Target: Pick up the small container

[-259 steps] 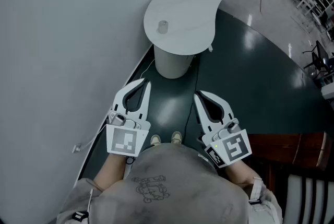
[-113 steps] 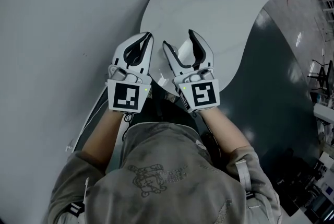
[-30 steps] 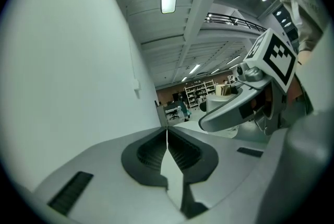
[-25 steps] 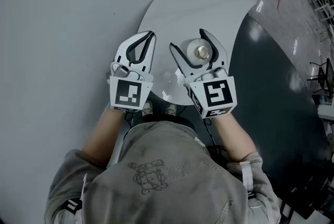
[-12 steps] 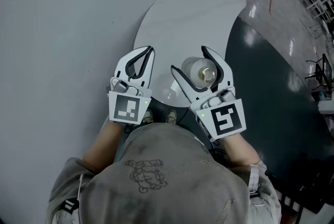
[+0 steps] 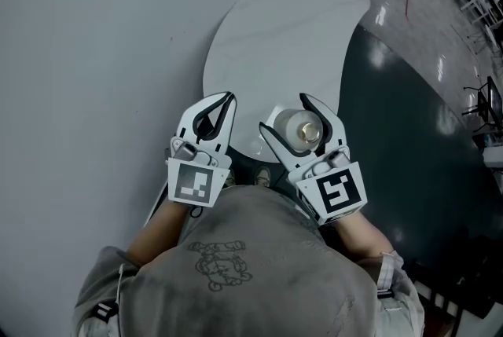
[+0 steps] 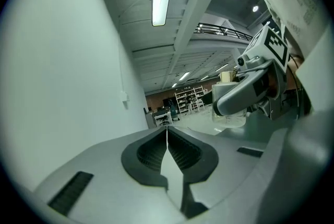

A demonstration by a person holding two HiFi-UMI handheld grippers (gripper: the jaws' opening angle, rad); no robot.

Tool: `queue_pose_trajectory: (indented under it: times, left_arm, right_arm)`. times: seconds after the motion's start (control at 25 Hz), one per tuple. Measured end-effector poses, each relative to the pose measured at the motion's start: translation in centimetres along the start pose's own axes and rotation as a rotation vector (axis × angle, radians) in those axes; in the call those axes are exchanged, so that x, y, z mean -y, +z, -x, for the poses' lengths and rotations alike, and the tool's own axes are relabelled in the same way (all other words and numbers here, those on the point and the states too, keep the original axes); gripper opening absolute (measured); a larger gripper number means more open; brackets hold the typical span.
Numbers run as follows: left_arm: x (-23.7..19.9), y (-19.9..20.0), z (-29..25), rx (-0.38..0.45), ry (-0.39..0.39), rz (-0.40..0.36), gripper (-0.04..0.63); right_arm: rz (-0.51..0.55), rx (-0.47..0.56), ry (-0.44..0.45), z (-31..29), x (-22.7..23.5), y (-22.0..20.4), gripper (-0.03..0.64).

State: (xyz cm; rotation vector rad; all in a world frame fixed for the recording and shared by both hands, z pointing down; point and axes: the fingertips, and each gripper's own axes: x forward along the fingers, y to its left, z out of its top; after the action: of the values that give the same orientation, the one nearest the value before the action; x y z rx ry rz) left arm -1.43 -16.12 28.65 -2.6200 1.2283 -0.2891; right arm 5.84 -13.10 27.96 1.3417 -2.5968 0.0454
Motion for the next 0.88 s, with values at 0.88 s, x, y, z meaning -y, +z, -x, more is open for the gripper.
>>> queue_pose_trajectory:
  times: [0.88]
  left_arm:
    - [-0.2, -2.6, -0.2, -0.049, -0.015, 0.033, 0.020]
  right_arm:
    - [-0.063, -0.108, -0.004, -1.3, -0.1, -4.9, 0.331]
